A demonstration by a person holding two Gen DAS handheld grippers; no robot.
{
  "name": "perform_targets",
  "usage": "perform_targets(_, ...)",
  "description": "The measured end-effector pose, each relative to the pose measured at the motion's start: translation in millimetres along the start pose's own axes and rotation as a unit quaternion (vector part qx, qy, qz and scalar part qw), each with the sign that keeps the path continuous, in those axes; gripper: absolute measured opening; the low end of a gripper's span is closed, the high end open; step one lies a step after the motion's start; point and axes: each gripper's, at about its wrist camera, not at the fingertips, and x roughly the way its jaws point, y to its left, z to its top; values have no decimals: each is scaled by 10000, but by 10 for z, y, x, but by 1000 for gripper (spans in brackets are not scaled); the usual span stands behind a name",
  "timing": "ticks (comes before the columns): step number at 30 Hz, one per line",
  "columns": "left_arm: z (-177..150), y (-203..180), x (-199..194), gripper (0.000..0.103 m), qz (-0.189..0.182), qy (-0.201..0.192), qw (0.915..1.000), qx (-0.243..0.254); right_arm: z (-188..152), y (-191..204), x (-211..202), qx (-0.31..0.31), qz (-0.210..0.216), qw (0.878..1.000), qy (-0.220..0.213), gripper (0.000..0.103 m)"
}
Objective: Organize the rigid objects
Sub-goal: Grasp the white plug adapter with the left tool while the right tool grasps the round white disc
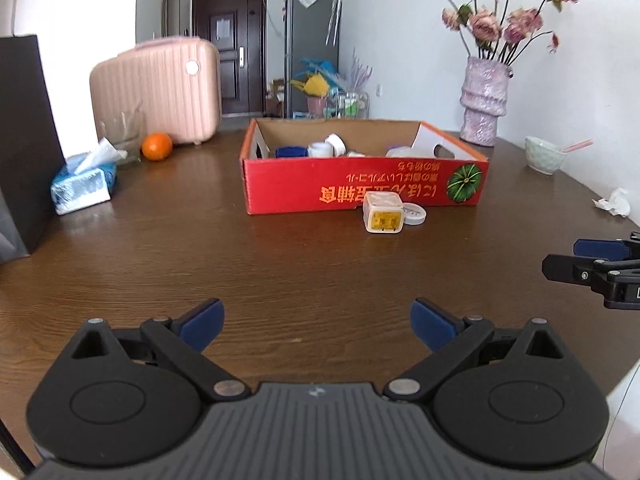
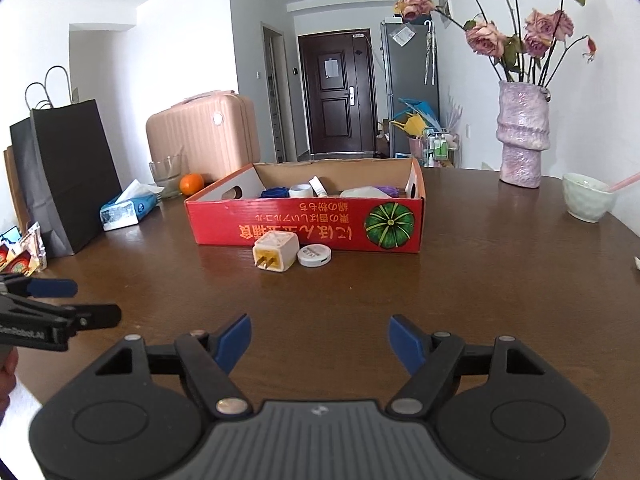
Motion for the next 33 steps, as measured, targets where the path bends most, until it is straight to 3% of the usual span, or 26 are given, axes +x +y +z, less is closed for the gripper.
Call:
perform_targets(4,171,-91,299,102,-152,88,9998,-20,54,-99,218,73,-4,9999,70,75)
perform_targets(11,571,-491,1002,98,-193,-143,9991,348,182,-294,537,-9,-140,9997,223,75)
perform_targets(14,714,-557,1296,85,-389,-27,9989,244,224,-370,657,-52,-193,9993,307,75)
perform_targets(18,783,-521,1592,53,-514,146,9986,39,308,-392,833,-222,-193,9987,413,75)
perform_targets(21,748,-381,1675,42,-824,161,9959,-333,375,-362,998,-328,-110,9983,474,75)
perform_targets(29,646,-149,1497,41,-475,-29,9987,-177,565,-7,1659,-812,236,9939,708,74)
perform_targets(33,627,-72,1492,41,-285,-28,9994,-179,622,104,1977,-880,328,9914,916,64)
